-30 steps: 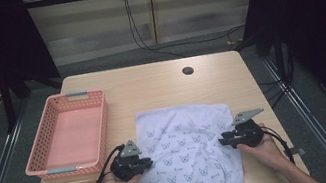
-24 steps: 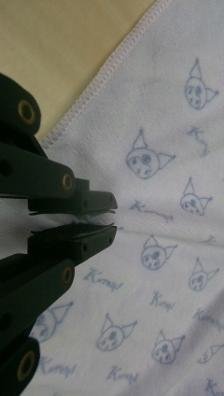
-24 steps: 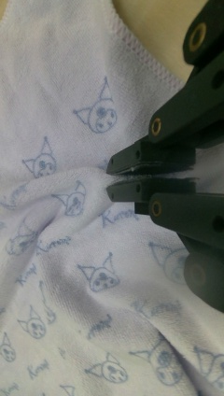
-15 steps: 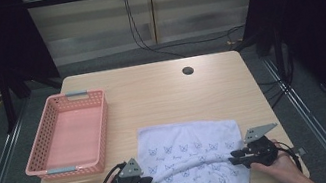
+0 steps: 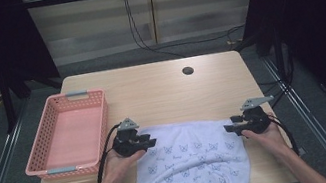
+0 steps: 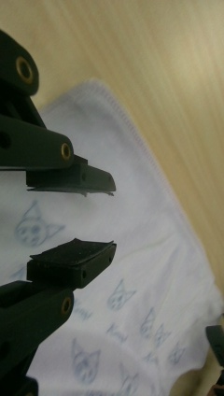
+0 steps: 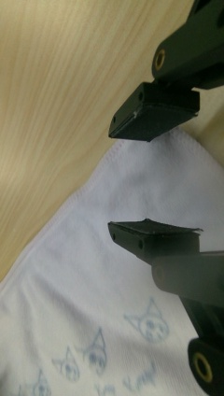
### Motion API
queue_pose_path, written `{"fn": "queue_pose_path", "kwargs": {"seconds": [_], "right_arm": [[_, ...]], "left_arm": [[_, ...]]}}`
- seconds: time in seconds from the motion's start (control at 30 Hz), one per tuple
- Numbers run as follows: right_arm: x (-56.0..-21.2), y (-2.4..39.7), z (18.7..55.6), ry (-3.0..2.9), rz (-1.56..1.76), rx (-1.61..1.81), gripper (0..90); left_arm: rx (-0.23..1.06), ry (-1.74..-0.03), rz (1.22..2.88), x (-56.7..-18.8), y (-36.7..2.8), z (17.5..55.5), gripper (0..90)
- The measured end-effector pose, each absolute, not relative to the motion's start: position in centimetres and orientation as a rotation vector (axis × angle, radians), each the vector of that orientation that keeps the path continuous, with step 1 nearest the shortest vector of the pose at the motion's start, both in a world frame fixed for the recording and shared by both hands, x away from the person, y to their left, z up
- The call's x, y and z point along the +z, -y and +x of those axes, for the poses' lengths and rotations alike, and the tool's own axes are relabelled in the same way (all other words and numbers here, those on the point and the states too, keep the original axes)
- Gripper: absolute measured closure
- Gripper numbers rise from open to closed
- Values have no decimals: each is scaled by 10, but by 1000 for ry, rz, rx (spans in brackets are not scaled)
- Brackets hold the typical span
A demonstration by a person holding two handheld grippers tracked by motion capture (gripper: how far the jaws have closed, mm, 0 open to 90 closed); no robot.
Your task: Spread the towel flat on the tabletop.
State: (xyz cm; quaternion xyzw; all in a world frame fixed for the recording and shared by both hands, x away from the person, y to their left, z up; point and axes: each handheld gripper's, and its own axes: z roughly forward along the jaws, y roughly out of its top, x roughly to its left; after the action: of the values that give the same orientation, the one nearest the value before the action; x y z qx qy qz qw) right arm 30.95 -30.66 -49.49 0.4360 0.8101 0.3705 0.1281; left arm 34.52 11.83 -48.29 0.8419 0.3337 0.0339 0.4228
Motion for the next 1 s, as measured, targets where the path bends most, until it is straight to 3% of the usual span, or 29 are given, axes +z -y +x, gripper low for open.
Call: {"fn": "queue_pose_path", "kwargs": {"seconds": [0.33,0.47,0.63,1.0], "right_arm": [[-505,310,317,-2349,1279,1084,468],[-504,300,313,-2383,1208,1071,658],[-505,301,312,-2397,1230,1113,815],[-506,303,314,-2408,1266,1150,843]], "left_arm": [[115,-898,2120,-497,-130,354,551],[153,-927,2107,-496,-132,354,507],[176,-961,2061,-494,-136,360,490],[220,-956,2135,-503,-126,371,495]]}}
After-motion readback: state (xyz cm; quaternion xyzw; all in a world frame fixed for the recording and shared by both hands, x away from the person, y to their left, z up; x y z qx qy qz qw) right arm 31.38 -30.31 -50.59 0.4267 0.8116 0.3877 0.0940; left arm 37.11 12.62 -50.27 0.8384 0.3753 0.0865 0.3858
